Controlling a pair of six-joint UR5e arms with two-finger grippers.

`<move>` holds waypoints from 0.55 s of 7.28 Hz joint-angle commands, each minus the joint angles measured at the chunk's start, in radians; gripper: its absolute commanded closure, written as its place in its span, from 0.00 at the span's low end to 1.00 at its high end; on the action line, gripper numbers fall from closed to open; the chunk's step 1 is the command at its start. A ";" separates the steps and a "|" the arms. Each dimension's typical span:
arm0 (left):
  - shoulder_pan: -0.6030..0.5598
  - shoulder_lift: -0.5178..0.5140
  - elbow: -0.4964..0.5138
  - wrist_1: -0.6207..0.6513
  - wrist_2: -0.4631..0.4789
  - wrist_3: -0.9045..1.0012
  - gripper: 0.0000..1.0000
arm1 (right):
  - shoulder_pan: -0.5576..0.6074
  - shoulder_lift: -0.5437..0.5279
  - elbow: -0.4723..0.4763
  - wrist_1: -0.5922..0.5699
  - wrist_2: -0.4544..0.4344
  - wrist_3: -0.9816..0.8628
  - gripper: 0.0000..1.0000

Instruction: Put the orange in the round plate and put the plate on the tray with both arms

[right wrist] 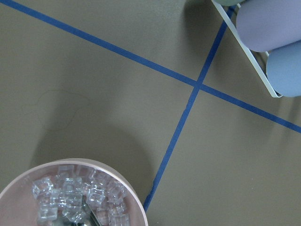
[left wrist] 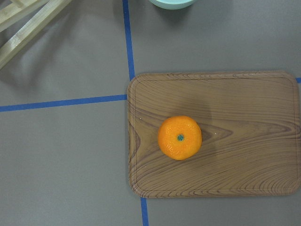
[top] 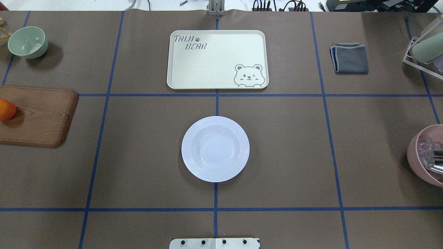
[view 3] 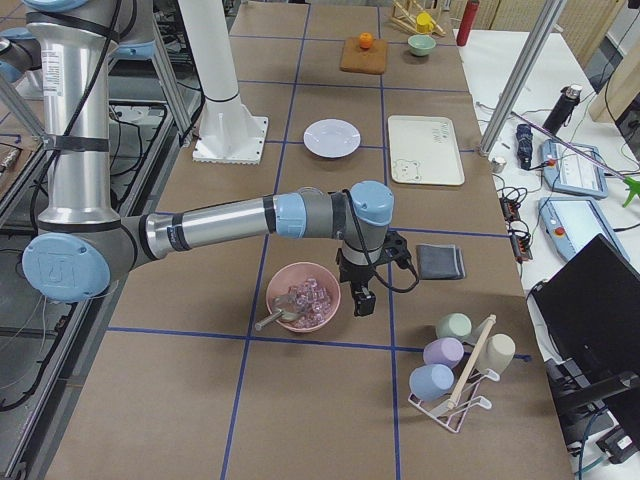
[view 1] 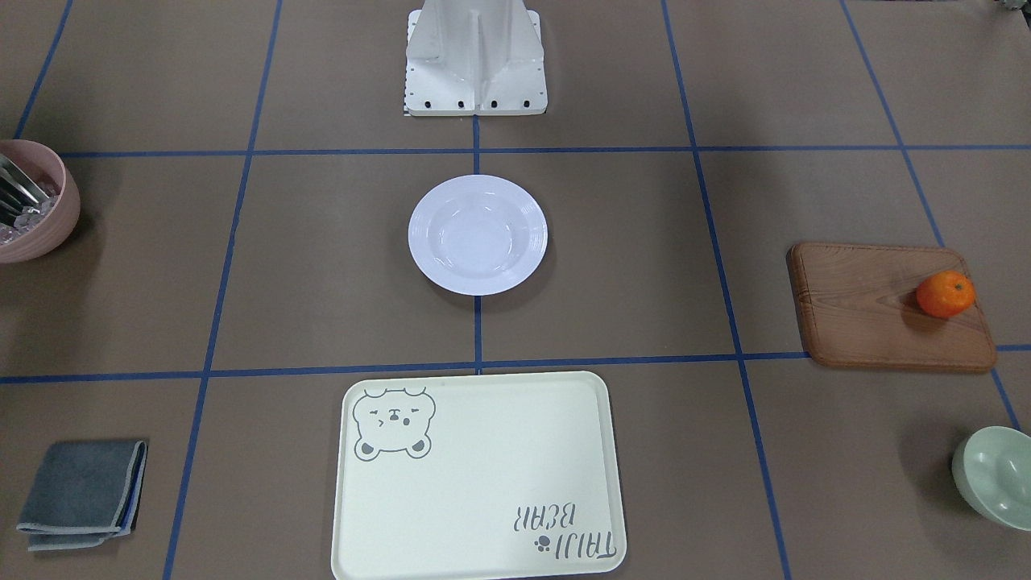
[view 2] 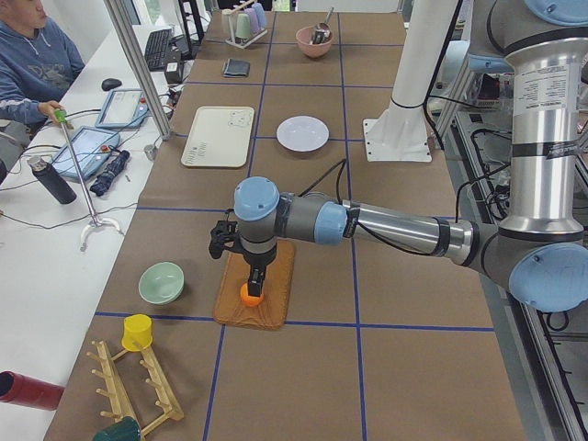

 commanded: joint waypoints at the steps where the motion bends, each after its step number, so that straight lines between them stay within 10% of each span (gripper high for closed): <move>1: 0.000 0.003 0.005 -0.008 0.002 0.014 0.02 | -0.001 -0.003 0.009 0.003 0.002 -0.001 0.00; 4: 0.000 0.015 0.006 -0.053 0.002 0.011 0.02 | -0.007 0.004 0.003 0.003 0.001 0.012 0.00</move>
